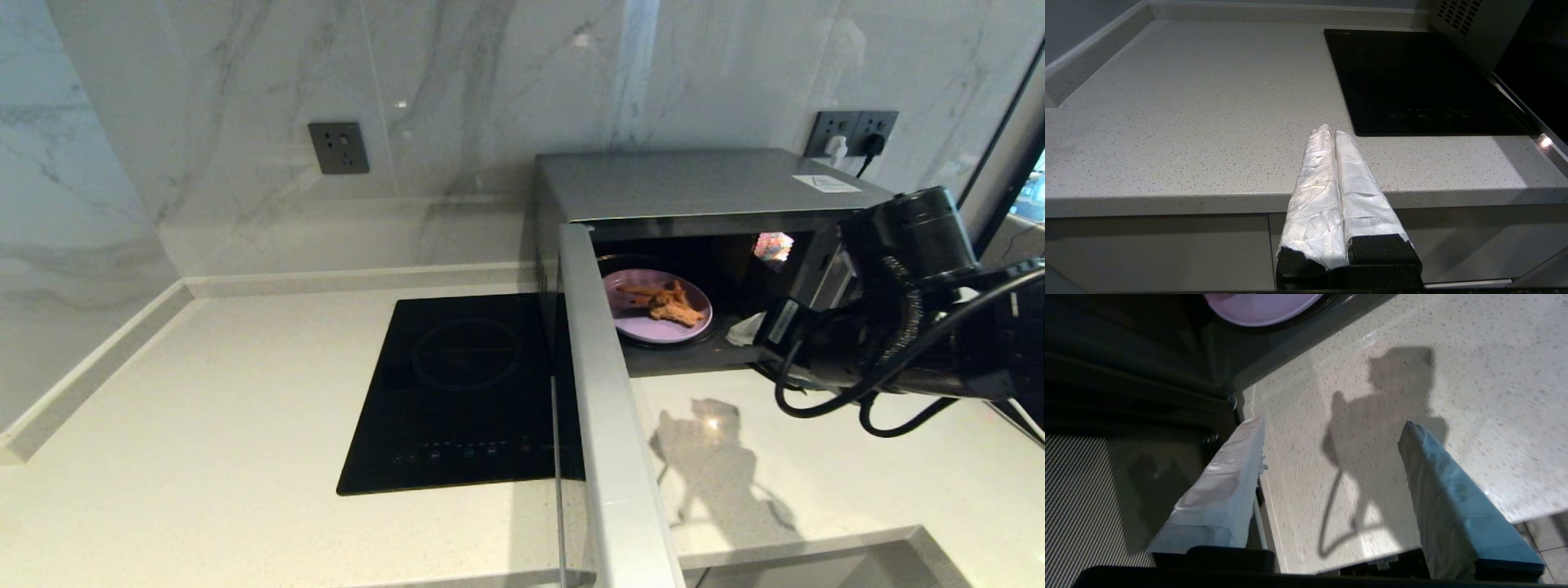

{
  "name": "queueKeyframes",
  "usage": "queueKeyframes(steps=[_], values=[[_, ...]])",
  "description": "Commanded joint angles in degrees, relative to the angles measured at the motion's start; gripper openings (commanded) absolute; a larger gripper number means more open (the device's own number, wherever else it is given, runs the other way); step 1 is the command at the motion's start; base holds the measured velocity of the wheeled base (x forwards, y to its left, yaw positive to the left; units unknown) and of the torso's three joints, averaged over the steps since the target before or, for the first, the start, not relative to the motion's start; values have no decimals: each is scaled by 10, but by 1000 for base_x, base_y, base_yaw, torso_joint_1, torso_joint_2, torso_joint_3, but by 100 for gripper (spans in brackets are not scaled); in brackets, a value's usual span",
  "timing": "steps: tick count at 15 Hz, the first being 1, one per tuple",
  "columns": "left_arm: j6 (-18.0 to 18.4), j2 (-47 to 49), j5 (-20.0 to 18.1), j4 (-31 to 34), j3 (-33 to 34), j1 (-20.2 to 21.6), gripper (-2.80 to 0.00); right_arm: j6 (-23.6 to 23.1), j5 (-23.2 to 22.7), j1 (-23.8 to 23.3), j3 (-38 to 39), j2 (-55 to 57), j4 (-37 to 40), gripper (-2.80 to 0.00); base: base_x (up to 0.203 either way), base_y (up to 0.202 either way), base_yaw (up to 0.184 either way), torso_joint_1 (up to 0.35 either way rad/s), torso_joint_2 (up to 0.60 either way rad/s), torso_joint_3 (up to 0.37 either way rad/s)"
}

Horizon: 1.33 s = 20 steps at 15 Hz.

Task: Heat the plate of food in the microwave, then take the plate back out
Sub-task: Open the microwave oven, then take the plate out of the microwave

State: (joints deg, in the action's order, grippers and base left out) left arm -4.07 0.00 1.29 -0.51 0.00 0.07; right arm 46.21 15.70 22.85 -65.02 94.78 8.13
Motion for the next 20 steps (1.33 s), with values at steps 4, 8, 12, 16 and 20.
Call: queueKeyframes(steps=[4,8,12,16,20], values=[[-1,1,0,0,0,0,-280,93,32,-1,-194,154,118,0,0,0,0,0,0,0],[-1,1,0,0,0,0,-280,198,21,-3,-431,259,338,0,0,0,0,0,0,0],[-1,1,0,0,0,0,-280,274,-35,-29,-481,333,401,0,0,0,0,0,0,0],[-1,1,0,0,0,0,-280,279,-43,-50,-479,347,352,0,0,0,0,0,0,0],[-1,1,0,0,0,0,-280,245,-39,-66,-478,349,277,0,0,0,0,0,0,0]])
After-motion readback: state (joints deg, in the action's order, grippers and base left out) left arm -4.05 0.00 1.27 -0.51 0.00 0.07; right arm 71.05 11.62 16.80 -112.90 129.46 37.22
